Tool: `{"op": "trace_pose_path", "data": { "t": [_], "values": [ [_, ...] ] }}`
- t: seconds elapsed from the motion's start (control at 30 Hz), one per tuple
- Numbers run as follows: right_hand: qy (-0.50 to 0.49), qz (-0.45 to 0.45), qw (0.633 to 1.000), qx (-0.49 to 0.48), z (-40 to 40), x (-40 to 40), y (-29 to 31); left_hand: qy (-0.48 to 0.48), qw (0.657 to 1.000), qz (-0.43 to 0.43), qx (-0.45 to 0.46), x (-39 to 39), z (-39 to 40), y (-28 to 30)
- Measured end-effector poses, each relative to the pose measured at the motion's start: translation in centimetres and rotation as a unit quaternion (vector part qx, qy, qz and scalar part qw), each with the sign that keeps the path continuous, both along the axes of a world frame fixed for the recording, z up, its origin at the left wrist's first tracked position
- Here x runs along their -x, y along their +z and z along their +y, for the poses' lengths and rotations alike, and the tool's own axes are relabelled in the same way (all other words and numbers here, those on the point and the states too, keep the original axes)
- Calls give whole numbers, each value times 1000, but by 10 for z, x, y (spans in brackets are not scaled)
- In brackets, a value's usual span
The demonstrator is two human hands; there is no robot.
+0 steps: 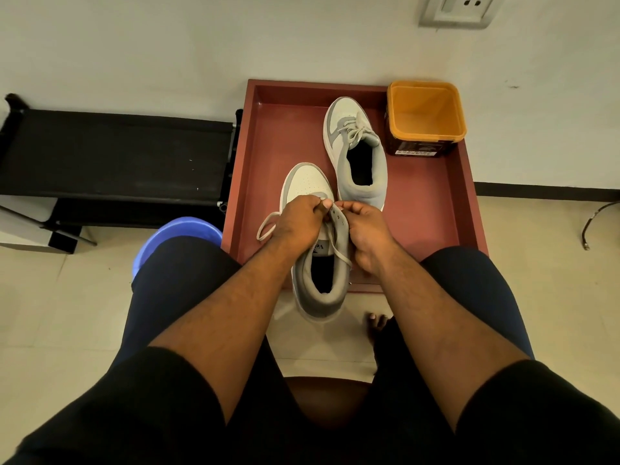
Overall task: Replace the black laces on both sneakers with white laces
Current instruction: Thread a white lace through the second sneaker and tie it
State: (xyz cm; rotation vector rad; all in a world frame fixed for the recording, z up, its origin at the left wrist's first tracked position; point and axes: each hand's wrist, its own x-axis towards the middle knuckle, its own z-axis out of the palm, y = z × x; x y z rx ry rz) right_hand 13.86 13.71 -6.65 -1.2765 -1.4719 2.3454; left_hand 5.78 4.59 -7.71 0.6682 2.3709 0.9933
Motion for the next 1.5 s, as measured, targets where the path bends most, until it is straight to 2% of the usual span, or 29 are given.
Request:
{"op": "trace_pose_path", "data": {
  "t": [0.1, 0.23, 0.37, 0.47, 0.53, 0.77, 0.87, 0.97, 1.03, 1.33, 1.5],
  "values": [
    [5, -4, 1000, -9, 1, 2, -3, 11, 999, -43, -22, 5, -4, 2],
    [25, -1, 998, -52, -1, 3, -6, 125, 979, -105, -119, 6, -10, 1],
    [24, 6, 998, -57, 0, 1, -10, 152, 969, -134, -144, 1, -8, 3],
    [25, 22, 996, -86, -3, 1, -16, 119, 982, -102, -108, -1, -8, 0],
    [37, 19, 988, -148, -4, 2, -19, 90, 992, -64, -61, -4, -7, 1],
    [100, -14, 929, -355, -5, 5, -17, 45, 999, 13, -11, -6, -10, 5],
    [89, -17, 927, -364, -3, 3, -18, 37, 999, 40, -3, -6, -14, 6],
    [61, 11, 951, -302, 0, 2, -20, 91, 994, 48, -23, -7, -15, 9],
    [68, 35, 954, -290, 0, 1, -18, 116, 991, 48, -40, -6, -15, 11],
    [111, 27, 918, -379, 0, 2, -21, 83, 995, 12, -53, -2, -16, 12],
    [111, 22, 911, -397, -1, 2, -19, 30, 999, 42, 6, -1, -16, 13]
  ]
}}
